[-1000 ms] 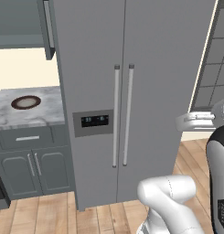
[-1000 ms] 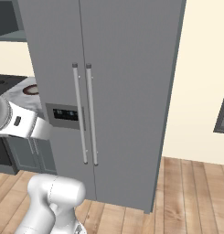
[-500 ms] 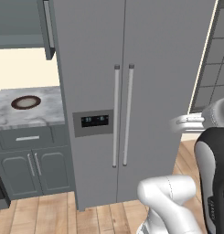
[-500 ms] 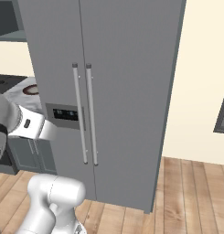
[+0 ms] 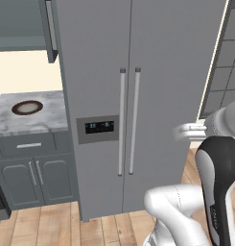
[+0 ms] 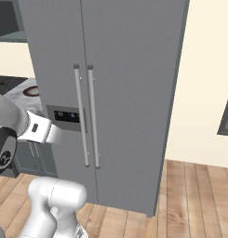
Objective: Move the hot dog bun to the plate on the dining table and place the condiment next to that plate. Then navigate to the fridge and take the sausage and place it on the plate as well.
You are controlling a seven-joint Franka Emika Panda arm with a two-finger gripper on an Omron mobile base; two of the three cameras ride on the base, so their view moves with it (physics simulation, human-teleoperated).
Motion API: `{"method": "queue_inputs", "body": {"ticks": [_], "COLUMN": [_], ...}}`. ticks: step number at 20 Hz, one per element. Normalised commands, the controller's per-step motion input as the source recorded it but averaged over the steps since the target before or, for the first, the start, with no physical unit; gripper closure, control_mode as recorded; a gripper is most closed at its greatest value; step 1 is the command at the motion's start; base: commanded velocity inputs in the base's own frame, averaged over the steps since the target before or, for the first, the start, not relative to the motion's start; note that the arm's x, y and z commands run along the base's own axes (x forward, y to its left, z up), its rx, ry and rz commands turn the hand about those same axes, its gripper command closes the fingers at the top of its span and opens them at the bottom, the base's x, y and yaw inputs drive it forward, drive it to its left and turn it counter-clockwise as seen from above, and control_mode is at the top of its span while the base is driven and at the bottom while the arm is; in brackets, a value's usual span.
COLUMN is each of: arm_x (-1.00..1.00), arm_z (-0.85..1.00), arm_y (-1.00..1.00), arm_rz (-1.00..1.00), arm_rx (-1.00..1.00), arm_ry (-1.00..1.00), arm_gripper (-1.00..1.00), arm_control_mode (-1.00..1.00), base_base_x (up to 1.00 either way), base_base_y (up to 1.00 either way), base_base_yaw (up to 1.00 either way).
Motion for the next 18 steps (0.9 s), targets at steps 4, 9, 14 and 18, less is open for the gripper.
{"method": "queue_inputs", "body": {"ticks": [4,9,14,18], "arm_x": [0.05,0.30,0.34,0.19], "arm_z": [-0.16,-0.31,-0.21,0.01], "arm_y": [0.00,0.00,0.00,0.00], "arm_rz": [0.00,0.00,0.00,0.00], "arm_rx": [0.00,0.00,0.00,-0.06], "arm_ry": [0.05,0.00,0.00,0.00], "arm_gripper": [-1.00,-1.00,-1.00,-1.00], "arm_control_mode": [-1.00,-1.00,-1.00,-1.00], "base_base_x": [0.00,0.00,0.00,0.00], "base_base_y": [0.00,0.00,0.00,0.00], "base_base_yaw": [0.00,0.00,0.00,0.00]}}
